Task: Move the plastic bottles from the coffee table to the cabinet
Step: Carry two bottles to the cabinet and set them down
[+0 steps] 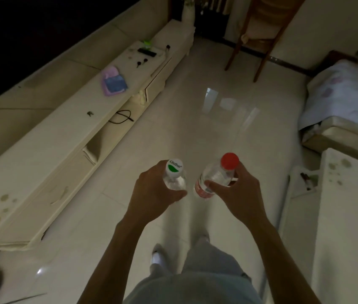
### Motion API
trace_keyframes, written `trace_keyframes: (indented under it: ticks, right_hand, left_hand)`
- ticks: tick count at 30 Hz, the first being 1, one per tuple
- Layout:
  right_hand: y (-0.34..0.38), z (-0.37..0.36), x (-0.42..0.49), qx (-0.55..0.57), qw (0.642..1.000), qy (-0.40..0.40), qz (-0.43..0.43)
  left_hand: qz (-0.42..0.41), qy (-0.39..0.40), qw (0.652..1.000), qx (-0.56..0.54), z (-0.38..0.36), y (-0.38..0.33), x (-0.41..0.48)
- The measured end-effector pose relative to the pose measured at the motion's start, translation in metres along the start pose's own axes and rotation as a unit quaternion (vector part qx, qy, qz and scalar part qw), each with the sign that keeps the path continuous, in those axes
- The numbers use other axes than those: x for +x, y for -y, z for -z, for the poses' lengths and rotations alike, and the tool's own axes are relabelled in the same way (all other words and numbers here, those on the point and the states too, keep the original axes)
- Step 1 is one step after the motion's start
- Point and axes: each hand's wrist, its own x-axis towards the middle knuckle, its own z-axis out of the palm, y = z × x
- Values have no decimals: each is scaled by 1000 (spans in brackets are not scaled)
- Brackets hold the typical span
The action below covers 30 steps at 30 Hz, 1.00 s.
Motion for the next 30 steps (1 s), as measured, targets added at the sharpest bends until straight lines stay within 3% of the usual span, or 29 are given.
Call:
trace_keyframes:
  ticks: [30]
  right_hand:
    - [-72,130,344,-16,999,5,45]
  left_hand:
    - [34,-37,998,-24,-90,-127,326]
